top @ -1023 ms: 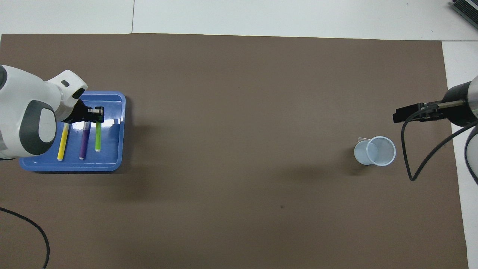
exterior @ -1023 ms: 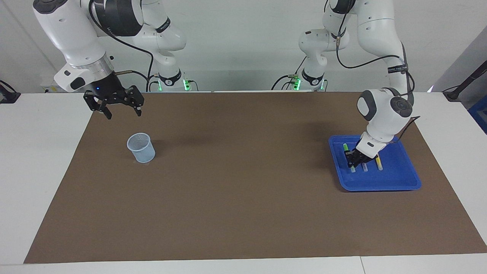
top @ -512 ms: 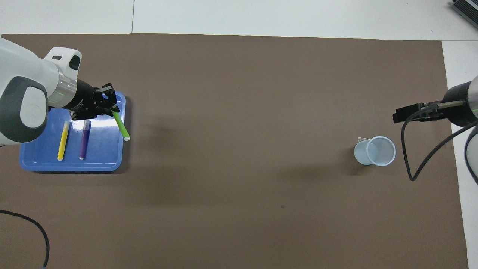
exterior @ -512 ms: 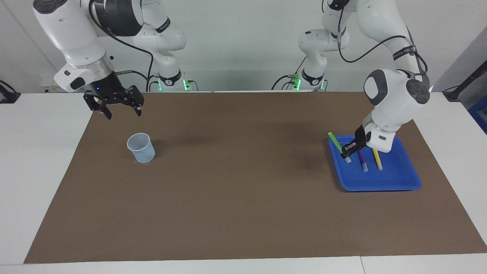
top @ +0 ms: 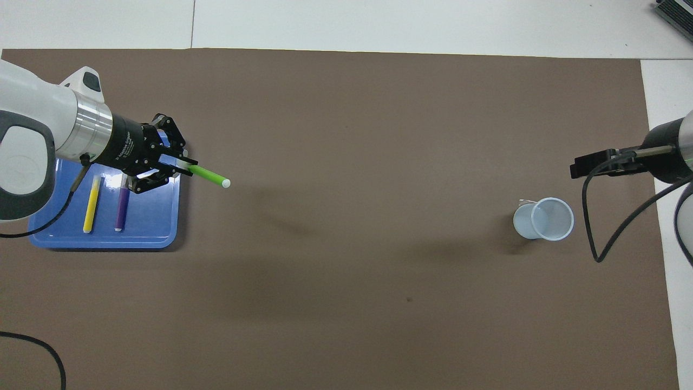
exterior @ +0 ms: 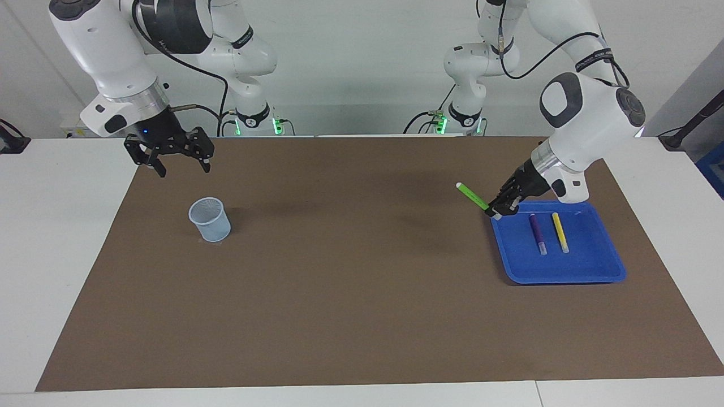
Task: Transfer and insert pens with both arms
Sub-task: 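Grasp the green pen with the left gripper and lift it, then hold the green pen out while the right gripper reaches toward it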
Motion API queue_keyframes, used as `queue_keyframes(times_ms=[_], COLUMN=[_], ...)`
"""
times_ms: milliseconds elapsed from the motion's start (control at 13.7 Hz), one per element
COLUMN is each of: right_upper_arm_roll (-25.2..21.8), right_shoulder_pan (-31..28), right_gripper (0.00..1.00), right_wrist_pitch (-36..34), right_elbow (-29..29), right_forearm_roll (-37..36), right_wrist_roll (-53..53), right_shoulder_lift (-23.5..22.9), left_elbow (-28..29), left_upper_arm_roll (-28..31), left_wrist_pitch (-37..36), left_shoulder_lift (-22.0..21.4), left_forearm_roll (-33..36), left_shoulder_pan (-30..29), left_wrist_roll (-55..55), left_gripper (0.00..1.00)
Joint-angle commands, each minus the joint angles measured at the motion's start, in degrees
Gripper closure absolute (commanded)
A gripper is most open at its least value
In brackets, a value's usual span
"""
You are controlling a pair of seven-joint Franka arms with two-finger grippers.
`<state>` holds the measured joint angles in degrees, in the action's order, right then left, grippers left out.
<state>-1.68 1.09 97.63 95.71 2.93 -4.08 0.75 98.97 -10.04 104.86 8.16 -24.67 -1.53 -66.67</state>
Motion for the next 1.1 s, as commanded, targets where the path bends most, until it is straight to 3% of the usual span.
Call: queue_keyframes(times_ms=[0,292,439,658,1023], right_upper_arm_roll=[0.45,1.15,1.24,1.60,1.68], right_shoulder_pan=[-1.27,0.83,1.98,3.12,4.62], right_gripper=[0.00,0.00,0.00,0.00,0.00], right_wrist_pitch=[-0.51,-3.67,-2.72,-0.07,-0.86], right_elbow=[0.36,0.44,0.44,0.44,1.49], right_forearm_roll=[0.85,0.86,1.55,8.30,8.59], right_wrist_roll=[-0.93,-0.76,-0.76,-0.67,-1.55], right_shoulder_lift=[0.74,1.80,1.71,1.45,2.06], left_elbow=[0.35,0.87,1.40,2.71,6.15], left_upper_arm_roll=[0.64,-0.68,-1.73,-2.26,-2.35], left_wrist_pitch=[-3.24,-6.24,-6.68,-6.77,-7.30], left_shoulder_lift=[-1.83,-3.67,-4.11,-4.73,-6.49], left_forearm_roll=[-4.93,-8.80,-10.74,-13.98,-19.01], left_shoulder_pan=[0.74,0.74,0.82,1.26,1.97], left_wrist_roll=[-8.80,-16.73,-19.71,-22.80,-25.44], left_gripper=[1.00,1.00,1.00,1.00,1.00])
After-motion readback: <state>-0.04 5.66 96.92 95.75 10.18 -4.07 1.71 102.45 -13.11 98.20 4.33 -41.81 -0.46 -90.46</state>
